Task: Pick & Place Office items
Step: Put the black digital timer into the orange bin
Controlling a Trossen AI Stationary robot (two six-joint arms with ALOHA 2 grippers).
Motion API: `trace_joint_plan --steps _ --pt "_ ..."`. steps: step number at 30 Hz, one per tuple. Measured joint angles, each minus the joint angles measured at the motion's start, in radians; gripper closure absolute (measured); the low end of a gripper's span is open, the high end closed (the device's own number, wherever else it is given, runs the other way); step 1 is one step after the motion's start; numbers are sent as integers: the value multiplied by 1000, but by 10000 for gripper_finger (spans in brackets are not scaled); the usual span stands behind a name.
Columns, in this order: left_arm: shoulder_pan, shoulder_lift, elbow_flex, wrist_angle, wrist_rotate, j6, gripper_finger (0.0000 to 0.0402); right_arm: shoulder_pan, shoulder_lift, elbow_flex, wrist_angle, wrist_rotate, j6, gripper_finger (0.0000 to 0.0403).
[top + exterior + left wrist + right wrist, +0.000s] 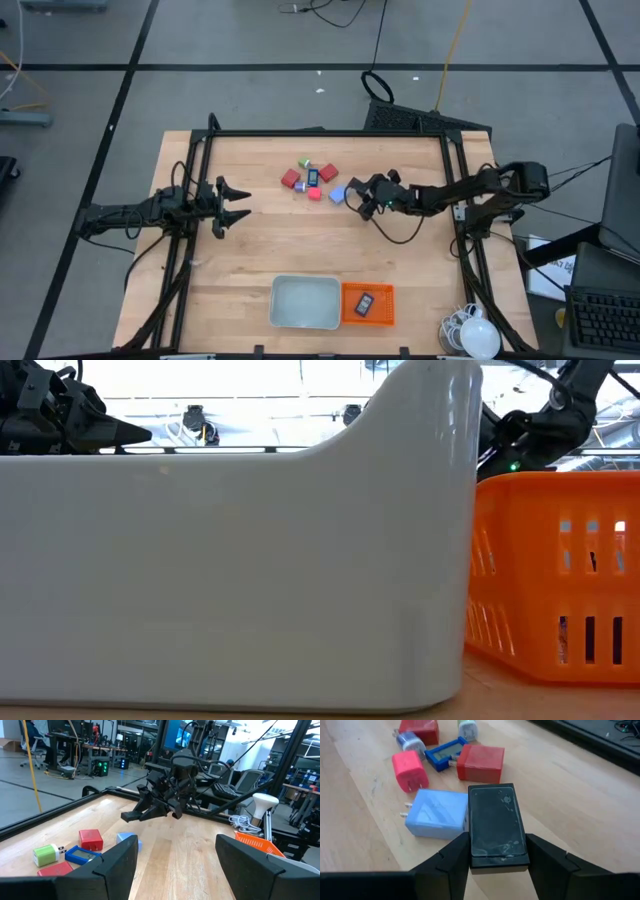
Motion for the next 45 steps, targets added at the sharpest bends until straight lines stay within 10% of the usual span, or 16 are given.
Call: trace_joint_plan --steps 19,37,45 --pt "0 0 0 0 0 0 131 0 -146 -66 -82 -24 11 238" --pt "0 0 0 1 -1 0 130 -2 -578 -331 -71 -28 33 238" --pt "0 0 0 0 -1 0 131 -2 -711 -385 -72 -207 15 238"
